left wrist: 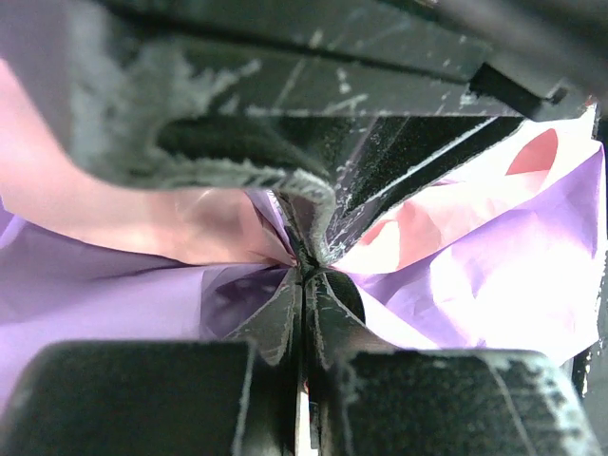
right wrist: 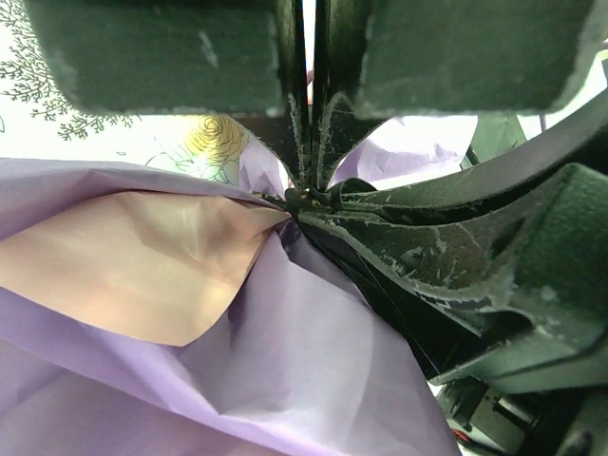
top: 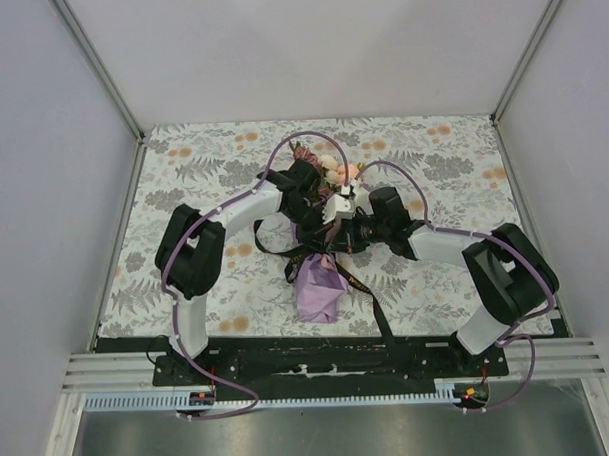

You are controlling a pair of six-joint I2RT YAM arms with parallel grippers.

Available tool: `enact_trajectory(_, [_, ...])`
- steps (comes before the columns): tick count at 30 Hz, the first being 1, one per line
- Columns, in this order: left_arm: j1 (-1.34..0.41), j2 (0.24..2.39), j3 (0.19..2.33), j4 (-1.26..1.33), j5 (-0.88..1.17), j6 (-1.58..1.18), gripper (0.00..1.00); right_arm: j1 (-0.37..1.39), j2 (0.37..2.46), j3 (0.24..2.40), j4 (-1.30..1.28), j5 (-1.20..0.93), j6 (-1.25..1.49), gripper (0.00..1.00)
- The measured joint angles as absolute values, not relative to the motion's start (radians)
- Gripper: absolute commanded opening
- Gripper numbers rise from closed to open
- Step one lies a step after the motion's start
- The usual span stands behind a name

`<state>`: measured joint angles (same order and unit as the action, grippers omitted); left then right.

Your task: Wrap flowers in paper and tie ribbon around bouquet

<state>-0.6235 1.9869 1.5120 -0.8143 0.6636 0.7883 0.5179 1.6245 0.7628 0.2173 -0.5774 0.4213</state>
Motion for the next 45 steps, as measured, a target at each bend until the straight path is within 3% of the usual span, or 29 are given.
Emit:
enact_trajectory(2, [-0.622, 1.987, 1.512, -0.814, 0.667, 0.788, 0.02, 0.518, 1.623, 0.762, 0.218, -0.578, 0.421, 0.22])
enact_trajectory(5, [-0.615, 1.985, 1.510, -0.814, 0.667, 0.796, 0.02, 0.516, 1.620, 0.762, 0.210, -0.579, 0.411, 0.36])
enact_trajectory(9, [-0.608, 1.962, 1.496, -0.811, 0.676, 0.812, 0.02, 0.498, 1.578, 0.761, 0.150, -0.618, 0.359, 0.43])
enact_trajectory(22, [-0.601, 1.919, 1.450, -0.799, 0.694, 0.897, 0.03, 0.456, 1.619, 0.831, 0.121, -0.720, 0.257, 0.42])
enact_trajectory(28, [-0.603, 1.916, 1.431, -0.796, 0.693, 0.921, 0.11, 0.456, 1.676, 0.871, 0.134, -0.759, 0.246, 0.16])
enact_trajectory(30, [-0.603, 1.915, 1.426, -0.791, 0.692, 0.923, 0.17, 0.457, 1.689, 0.874, 0.134, -0.770, 0.243, 0.13])
enact_trajectory(38, [-0.602, 1.915, 1.416, -0.783, 0.688, 0.925, 0.35, 0.467, 1.694, 0.871, 0.107, -0.786, 0.209, 0.17])
enact_trajectory(45, [-0.602, 1.915, 1.416, -0.777, 0.683, 0.925, 0.35, 0.480, 1.667, 0.840, 0.069, -0.789, 0.157, 0.20])
